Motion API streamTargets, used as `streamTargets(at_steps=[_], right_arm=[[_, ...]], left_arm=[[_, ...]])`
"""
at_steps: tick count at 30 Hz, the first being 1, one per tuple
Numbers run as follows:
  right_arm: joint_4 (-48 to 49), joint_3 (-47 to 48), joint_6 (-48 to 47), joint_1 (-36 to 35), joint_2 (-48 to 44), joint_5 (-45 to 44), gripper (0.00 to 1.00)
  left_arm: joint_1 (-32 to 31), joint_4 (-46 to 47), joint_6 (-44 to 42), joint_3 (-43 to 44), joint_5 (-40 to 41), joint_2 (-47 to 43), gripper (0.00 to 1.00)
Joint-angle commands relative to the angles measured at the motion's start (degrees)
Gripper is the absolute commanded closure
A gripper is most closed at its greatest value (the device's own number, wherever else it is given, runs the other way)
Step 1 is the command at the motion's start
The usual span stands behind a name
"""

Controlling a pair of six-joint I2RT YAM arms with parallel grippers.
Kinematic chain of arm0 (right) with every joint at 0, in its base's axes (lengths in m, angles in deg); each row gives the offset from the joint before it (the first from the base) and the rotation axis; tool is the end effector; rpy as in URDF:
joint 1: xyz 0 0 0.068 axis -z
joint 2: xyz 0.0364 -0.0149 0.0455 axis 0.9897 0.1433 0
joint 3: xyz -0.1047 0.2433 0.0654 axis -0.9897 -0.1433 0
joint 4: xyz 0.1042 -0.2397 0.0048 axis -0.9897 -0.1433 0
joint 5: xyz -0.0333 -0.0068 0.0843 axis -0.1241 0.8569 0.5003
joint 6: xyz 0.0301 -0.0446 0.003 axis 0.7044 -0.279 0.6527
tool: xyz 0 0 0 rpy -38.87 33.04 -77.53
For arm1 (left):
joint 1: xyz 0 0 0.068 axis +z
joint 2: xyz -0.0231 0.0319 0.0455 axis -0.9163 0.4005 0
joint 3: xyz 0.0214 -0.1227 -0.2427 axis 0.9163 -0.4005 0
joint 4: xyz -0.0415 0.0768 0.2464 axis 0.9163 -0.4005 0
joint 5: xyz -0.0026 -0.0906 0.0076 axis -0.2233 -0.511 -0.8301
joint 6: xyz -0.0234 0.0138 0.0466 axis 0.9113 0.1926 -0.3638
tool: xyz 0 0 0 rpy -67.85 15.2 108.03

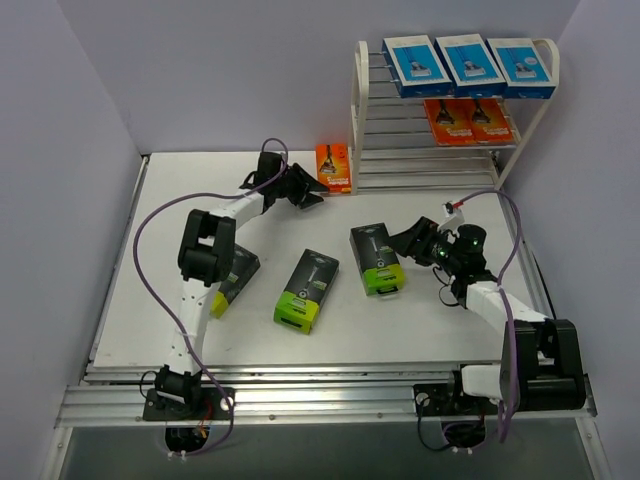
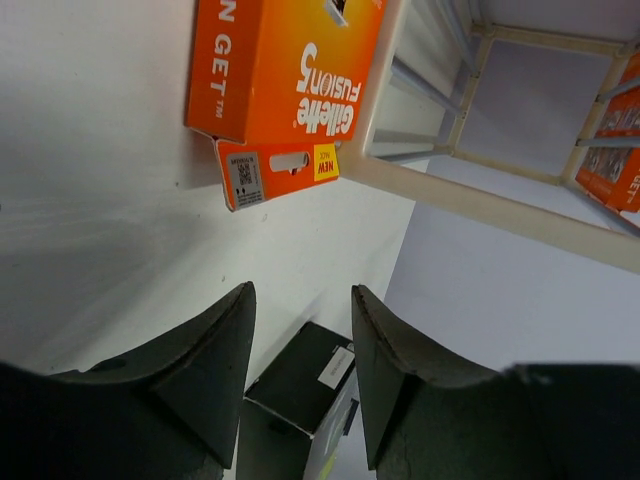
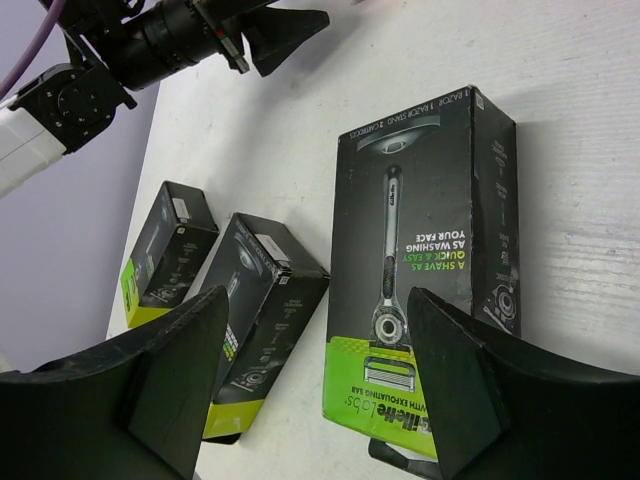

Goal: Place and organize the shaving razors onto the shelf

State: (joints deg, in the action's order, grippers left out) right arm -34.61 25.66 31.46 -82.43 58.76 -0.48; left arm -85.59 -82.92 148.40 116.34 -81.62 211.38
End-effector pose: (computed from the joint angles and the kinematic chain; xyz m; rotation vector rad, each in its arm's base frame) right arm 0.2569 0.0262 0.2189 -0.0050 1.7930 1.0697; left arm 0.5266 -0.2035 0.1366 -0.6578 2.3307 -1.4229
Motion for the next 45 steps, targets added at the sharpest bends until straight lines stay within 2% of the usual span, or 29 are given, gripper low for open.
streamTargets(at_steps=[1, 17, 25, 32, 36, 42, 45], right_arm=[[4.1, -0.1, 0.6, 0.4, 0.3, 1.9, 0.32], [6.3, -0.8, 1.8, 3.5, 2.1, 2.2, 0.33], [6.8, -1.1, 1.8, 4.2, 3.2, 2.0, 0.35], [6.6, -1.3, 1.8, 4.5, 3.2, 1.9, 0.36], [6.4, -1.3, 1.7, 4.7, 3.5, 1.9, 0.37], [5.8, -1.2, 1.7, 4.7, 2.9, 2.4, 0.37], [4.9, -1.2, 1.6, 4.7, 2.1, 2.4, 0.37]], left_arm=[[-0.1, 2.6, 2.4, 3.1, 2.5, 1.7, 0.48], [-0.1, 0.8, 6.2, 8.6, 10.4, 5.8, 0.53], [-0.2, -2.5, 5.5, 12.7, 10.8, 8.9, 0.54], [-0.5, -0.8, 5.7, 10.0, 10.9, 8.8, 0.68], [-0.5, -0.2, 5.9, 8.8, 10.9, 8.4, 0.84], [-0.2, -0.2, 5.8, 7.8, 10.7, 6.4, 0.97], [0.2, -0.2, 5.1, 5.7, 10.5, 3.7, 0.98]])
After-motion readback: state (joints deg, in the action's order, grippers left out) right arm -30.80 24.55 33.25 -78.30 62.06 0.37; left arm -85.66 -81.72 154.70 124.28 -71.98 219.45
